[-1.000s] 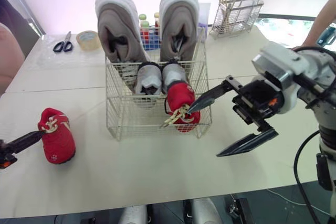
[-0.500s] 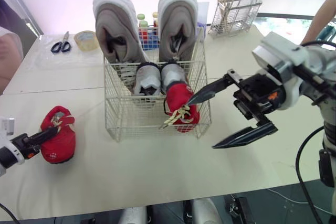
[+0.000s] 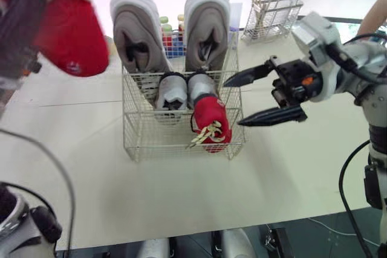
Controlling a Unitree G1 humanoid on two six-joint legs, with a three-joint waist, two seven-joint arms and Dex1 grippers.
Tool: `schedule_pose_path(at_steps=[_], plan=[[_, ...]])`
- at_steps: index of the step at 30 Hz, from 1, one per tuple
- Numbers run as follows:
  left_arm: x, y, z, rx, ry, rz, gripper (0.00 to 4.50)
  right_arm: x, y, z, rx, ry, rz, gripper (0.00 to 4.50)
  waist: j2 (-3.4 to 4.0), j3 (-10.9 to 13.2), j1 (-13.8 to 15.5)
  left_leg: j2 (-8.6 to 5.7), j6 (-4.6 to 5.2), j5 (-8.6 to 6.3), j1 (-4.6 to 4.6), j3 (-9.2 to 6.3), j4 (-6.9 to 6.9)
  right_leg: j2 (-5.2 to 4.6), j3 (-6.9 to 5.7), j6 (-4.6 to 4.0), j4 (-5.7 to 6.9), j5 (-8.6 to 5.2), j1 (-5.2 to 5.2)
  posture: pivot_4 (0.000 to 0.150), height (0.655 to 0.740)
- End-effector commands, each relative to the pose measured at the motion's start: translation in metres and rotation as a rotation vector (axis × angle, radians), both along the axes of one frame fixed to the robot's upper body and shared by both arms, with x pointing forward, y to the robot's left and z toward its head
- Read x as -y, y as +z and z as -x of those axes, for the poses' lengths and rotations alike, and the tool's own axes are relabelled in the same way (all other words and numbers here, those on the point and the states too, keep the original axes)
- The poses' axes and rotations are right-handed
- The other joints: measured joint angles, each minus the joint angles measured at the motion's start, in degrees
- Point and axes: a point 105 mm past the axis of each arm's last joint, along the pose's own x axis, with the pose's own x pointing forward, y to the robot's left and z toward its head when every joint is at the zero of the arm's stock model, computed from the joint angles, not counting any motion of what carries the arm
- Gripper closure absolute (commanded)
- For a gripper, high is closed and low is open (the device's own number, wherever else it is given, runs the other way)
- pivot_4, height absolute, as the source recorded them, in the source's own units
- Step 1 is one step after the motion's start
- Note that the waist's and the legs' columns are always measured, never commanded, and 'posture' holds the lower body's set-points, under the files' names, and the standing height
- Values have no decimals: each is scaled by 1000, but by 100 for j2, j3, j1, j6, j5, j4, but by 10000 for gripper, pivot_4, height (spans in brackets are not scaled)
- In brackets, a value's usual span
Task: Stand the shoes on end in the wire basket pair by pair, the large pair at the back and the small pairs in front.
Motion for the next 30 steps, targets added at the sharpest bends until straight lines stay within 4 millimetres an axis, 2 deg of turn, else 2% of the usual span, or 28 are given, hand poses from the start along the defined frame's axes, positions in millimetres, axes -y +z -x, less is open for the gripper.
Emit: schedule_pose_path(at_steps=[1, 3, 6, 17, 21, 24, 27, 30], plan=[[26, -4, -1, 58, -3, -48, 37301, 10, 19, -1, 11, -30, -43, 0, -4, 2, 22, 7, -1, 1, 0, -1, 3, 13, -3, 0, 0, 0, 0, 1500, 7400], [44, -13, -1, 124, 19, -121, 37301, 18, 26, 0, -33, -49, -80, 0, -4, 2, 42, 9, 1, 2, -2, -2, 4, 31, -14, 0, 5, 0, 0, 1500, 7400], [55, -25, -3, 126, -30, -108, 37301, 28, 26, 1, -77, -90, -83, 0, -7, 4, 62, 9, 11, -3, -3, -2, 10, 35, -14, 0, 4, 0, 4, 1500, 7400], [57, -87, -8, 13, -37, -165, 37301, 51, 11, -4, -220, -228, -123, 0, -7, 4, 64, 21, 38, -17, -2, -5, 15, 48, -15, 1, 4, 0, 8, 1500, 7400], [65, -112, -9, -28, -47, -205, 37301, 52, -1, 1, -285, -235, -123, 0, -7, 3, 137, 21, 40, -18, 2, -7, 18, 49, -14, 1, 0, 0, 17, 1500, 7400], [71, -124, -11, -26, -42, -256, 37301, 50, -9, 3, -310, -228, -106, 0, -7, 3, 177, 21, 40, -18, 4, -8, 19, 51, -15, 1, 1, 0, 18, 1500, 7400], [76, -134, -16, 3, -19, -325, 37301, 48, -9, 3, -315, -224, -117, 0, -6, 3, 184, 22, 40, -18, 4, -13, 19, 56, -15, 0, 2, 0, 19, 1500, 7400], [75, -133, -24, 27, 7, -292, 37301, 46, -6, 6, -322, -214, -134, 0, -3, 1, 187, 23, 40, -18, 12, -13, 19, 56, -15, 0, 0, 0, 28, 1500, 7400]])
